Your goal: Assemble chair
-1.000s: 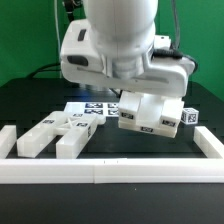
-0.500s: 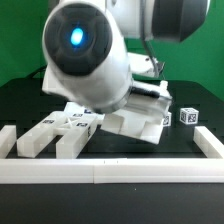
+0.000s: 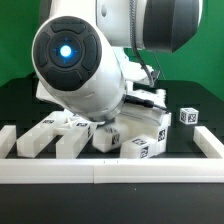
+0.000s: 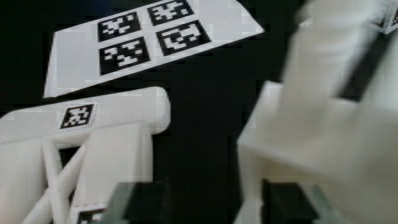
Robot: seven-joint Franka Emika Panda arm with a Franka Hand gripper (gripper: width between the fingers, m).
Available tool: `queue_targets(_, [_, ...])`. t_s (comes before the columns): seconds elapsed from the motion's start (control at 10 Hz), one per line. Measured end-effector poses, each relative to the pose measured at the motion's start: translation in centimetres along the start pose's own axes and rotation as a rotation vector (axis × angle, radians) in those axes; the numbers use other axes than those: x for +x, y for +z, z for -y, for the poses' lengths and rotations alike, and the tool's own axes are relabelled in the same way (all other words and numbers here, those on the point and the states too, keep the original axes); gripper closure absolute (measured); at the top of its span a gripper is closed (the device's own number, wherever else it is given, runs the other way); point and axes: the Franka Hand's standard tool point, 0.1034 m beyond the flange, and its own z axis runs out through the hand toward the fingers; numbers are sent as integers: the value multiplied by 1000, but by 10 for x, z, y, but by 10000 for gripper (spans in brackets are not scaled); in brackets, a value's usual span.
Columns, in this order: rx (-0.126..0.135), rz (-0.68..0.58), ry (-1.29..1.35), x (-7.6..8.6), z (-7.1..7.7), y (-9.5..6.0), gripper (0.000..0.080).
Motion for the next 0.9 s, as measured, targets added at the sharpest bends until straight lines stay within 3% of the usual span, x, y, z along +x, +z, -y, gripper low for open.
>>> queue_targets(0.2, [3, -9, 1, 2, -1, -1, 238])
queue_targets(0.3, [4, -11, 2, 3, -1, -1, 238])
queue_targets(0.4, [8, -14, -1, 4, -3, -2, 168])
queue_targets(0.5, [17, -28, -15, 7, -9, -6, 155])
queue_targets(0.9, [57, -67, -37, 7, -28, -24, 151])
